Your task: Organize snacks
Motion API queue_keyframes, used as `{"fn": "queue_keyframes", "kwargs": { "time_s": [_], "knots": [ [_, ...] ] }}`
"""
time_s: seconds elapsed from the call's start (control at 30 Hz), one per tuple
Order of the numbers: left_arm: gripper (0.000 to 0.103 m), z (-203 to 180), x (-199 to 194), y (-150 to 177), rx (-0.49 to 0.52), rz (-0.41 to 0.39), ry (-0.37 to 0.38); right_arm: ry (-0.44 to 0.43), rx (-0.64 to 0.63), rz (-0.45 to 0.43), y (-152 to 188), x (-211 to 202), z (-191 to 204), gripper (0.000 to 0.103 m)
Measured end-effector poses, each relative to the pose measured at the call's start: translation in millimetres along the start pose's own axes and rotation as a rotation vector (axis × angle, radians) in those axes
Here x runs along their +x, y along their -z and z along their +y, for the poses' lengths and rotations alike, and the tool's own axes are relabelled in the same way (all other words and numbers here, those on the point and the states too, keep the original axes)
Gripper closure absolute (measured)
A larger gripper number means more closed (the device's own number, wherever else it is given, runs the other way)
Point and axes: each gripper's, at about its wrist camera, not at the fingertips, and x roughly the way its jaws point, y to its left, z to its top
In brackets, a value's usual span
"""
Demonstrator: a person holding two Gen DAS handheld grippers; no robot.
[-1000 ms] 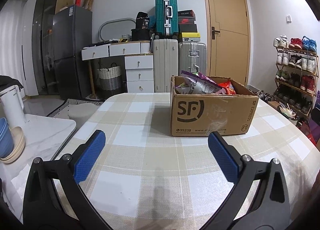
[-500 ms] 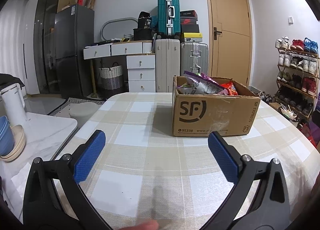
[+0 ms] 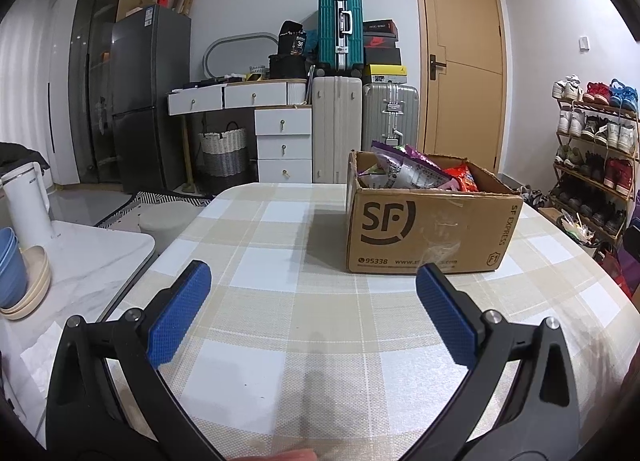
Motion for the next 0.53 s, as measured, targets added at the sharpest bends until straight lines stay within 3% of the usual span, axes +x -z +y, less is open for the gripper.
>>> {"fn": "queue_keyframes", "kwargs": {
  "time_s": [0.53],
  "knots": [
    [0.001,-1.2,2.9,2.0,-0.005,0.007,0.002,0.0,0.005,0.011,1.1,-0.7,-0.7,0.001]
  ]
}}
